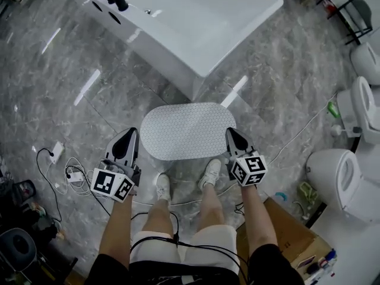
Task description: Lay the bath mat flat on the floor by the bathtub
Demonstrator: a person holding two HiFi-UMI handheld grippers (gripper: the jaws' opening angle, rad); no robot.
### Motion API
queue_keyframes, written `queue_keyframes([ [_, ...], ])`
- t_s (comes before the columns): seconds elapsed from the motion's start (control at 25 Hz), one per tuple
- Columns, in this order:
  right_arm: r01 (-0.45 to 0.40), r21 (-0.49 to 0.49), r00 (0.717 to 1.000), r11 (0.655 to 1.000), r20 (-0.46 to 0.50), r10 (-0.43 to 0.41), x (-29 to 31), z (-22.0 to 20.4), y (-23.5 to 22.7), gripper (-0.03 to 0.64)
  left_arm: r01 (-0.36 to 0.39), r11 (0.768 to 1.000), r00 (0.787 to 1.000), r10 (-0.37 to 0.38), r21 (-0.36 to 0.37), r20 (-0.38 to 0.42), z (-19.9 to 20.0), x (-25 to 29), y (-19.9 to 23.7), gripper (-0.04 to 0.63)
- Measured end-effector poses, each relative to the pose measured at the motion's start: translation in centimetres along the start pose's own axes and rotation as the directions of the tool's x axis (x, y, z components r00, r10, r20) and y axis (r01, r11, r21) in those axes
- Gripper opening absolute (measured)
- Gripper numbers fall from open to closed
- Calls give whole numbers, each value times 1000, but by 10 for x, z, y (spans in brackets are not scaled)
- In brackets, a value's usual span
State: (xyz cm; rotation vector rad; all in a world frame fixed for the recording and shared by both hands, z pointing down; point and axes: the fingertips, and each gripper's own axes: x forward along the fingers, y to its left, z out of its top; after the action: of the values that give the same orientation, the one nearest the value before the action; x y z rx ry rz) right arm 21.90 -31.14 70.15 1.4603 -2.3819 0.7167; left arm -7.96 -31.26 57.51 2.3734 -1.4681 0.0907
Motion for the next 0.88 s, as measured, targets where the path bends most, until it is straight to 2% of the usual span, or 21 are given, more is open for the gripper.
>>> queue_keyframes([
  [0.24, -47, 25, 999, 999, 24, 47, -37, 58, 57, 26, 25, 1000, 999, -26, 17, 25, 51, -30, -9, 12],
  [0.52, -87, -39, 993, 995, 82, 90, -81, 142, 104, 26, 30, 999, 997, -33, 37, 70, 118, -61, -33, 12],
  [0.88, -103, -113, 983, 988, 142, 118, -124, 219, 142, 26, 8, 999, 993, -13, 43, 116, 174, -100, -44, 12],
])
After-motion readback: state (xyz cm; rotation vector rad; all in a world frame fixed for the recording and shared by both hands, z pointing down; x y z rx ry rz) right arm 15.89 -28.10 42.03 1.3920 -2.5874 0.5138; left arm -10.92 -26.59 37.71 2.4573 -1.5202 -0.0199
